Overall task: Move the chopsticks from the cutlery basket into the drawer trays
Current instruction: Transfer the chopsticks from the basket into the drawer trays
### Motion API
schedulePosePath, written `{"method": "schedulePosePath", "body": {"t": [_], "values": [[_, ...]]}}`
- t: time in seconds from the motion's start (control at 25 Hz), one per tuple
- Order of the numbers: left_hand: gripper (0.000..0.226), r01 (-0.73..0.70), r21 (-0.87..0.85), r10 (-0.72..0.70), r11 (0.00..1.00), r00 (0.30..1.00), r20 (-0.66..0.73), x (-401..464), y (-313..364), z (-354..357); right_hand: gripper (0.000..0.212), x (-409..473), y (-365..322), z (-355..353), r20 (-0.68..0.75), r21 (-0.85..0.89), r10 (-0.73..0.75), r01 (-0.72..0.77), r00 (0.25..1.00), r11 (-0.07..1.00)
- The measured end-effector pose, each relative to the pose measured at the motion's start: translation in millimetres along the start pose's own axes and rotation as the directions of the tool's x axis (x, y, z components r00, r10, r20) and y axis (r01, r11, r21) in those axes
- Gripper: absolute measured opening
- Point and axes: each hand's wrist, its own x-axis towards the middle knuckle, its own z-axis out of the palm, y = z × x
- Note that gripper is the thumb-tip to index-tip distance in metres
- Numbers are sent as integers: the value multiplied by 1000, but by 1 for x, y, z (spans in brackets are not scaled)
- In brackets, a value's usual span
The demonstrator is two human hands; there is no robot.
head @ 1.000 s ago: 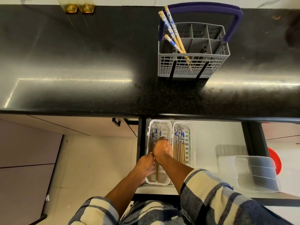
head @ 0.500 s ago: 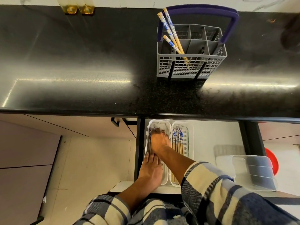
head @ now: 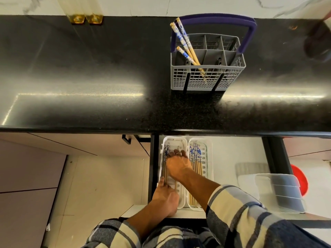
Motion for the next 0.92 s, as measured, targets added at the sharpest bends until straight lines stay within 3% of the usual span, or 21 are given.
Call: {"method": "schedulePosePath", "body": {"t": [0.2,0.36,0.44,0.6,0.72,0.92], "values": [[32,-68,16,67,998,998,20,-8,-2,-11,18,-14,9,3,49,-5,-106,107,993,994],[30,-91,-49,91,995,996,11,-7,-2,-11,25,-18,12,10,-79,26,-156,159,985,987],[34,-95,-41,95,995,995,-7,-4,-5,-5,31,-24,15,15,-63,-102,-206,199,977,975],[46,-110,-7,110,994,994,-28,1,-6,2,44,-43,21,19,71,-430,-396,387,915,816],[53,-99,-9,98,995,995,-31,4,-7,3,50,-46,19,20,50,-442,-406,385,912,810],[42,-79,-83,77,993,997,-33,5,-1,2,51,-49,14,24,19,-501,-348,310,937,808]]}}
